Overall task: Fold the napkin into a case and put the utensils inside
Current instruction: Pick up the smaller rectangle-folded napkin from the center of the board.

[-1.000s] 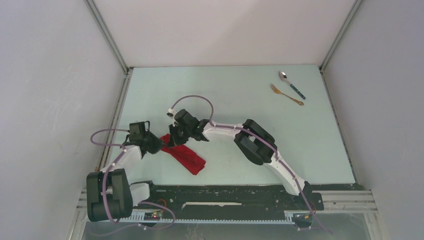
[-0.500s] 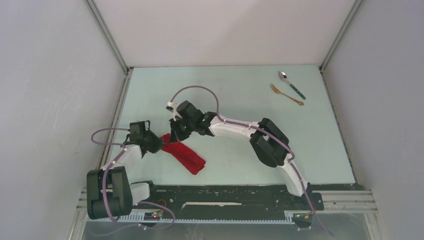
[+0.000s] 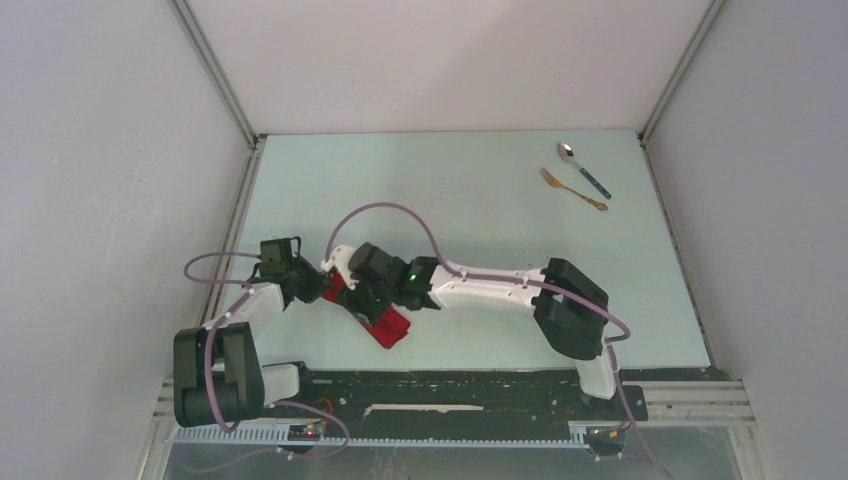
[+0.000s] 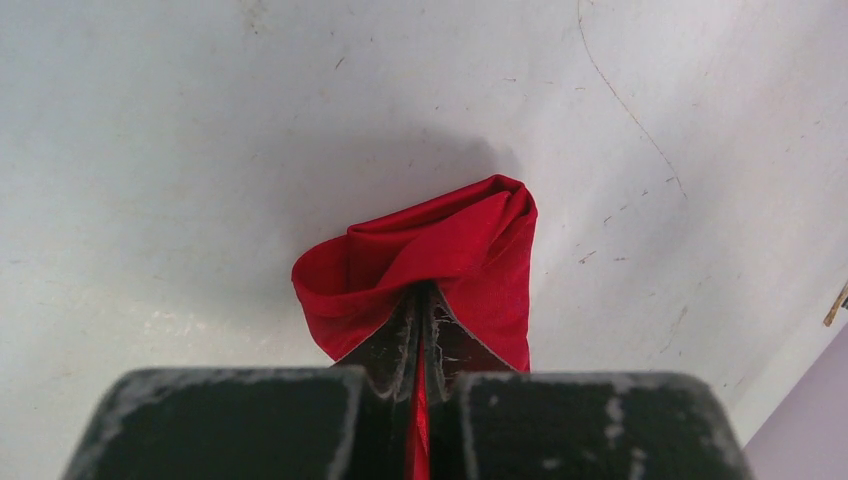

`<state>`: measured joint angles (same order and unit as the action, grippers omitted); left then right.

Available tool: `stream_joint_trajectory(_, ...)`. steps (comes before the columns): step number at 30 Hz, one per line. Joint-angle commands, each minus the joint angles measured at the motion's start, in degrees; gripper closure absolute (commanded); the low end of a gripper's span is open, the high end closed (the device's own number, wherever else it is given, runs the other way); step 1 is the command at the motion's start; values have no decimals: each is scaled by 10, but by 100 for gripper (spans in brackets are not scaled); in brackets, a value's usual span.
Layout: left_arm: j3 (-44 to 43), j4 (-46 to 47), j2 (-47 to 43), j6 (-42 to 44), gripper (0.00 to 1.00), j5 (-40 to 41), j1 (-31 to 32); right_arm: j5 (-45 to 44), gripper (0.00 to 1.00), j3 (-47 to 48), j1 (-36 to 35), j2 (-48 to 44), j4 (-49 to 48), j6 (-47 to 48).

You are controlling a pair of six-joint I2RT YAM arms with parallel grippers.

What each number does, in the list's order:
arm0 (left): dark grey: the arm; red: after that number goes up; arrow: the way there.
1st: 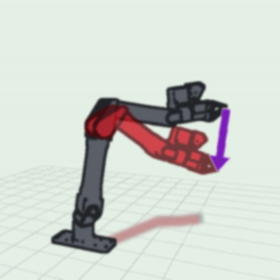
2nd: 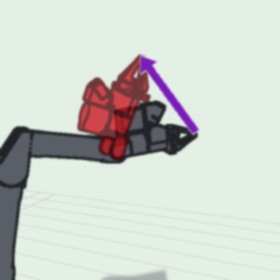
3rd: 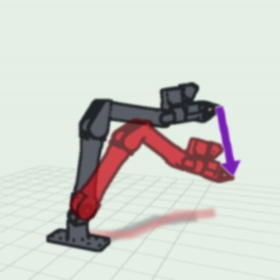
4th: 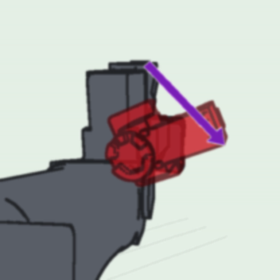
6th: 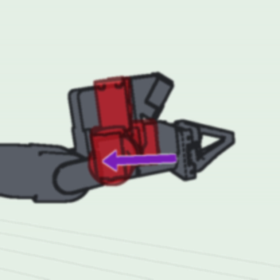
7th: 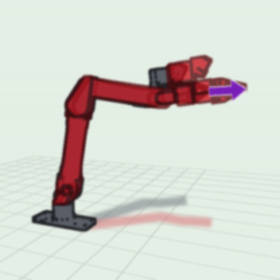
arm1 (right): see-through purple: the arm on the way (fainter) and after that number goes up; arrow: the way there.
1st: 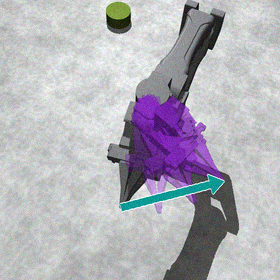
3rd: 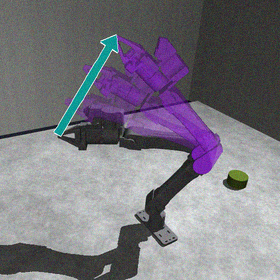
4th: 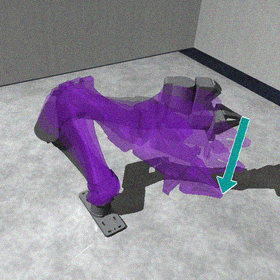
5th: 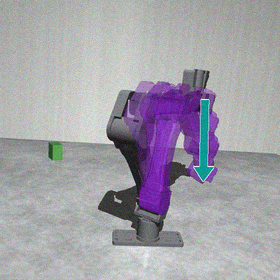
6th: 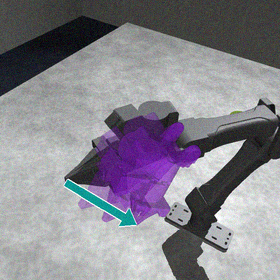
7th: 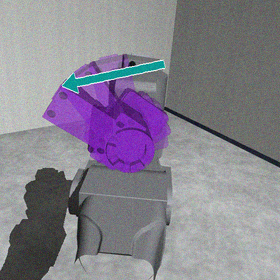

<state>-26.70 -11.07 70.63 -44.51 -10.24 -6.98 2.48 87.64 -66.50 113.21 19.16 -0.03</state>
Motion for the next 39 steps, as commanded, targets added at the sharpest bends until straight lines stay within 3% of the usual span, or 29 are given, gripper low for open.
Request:
stream_joint_trajectory(1,-5,-20,15,13,97,28,2,-113,31,44,-38,43,19,55)
stream_joint_trajectory(17,-5,-21,13,14,97,24,1,-306,31,57,-109,126,-23,51)
stream_joint_trajectory(28,-8,-23,12,14,97,24,2,-341,32,92,-117,172,7,-2)
stream_joint_trajectory(34,-11,-26,7,14,97,24,2,-418,45,79,-118,194,-21,-10)
stream_joint_trajectory(39,-11,-26,5,13,97,23,2,-432,72,54,-121,184,-57,-10)
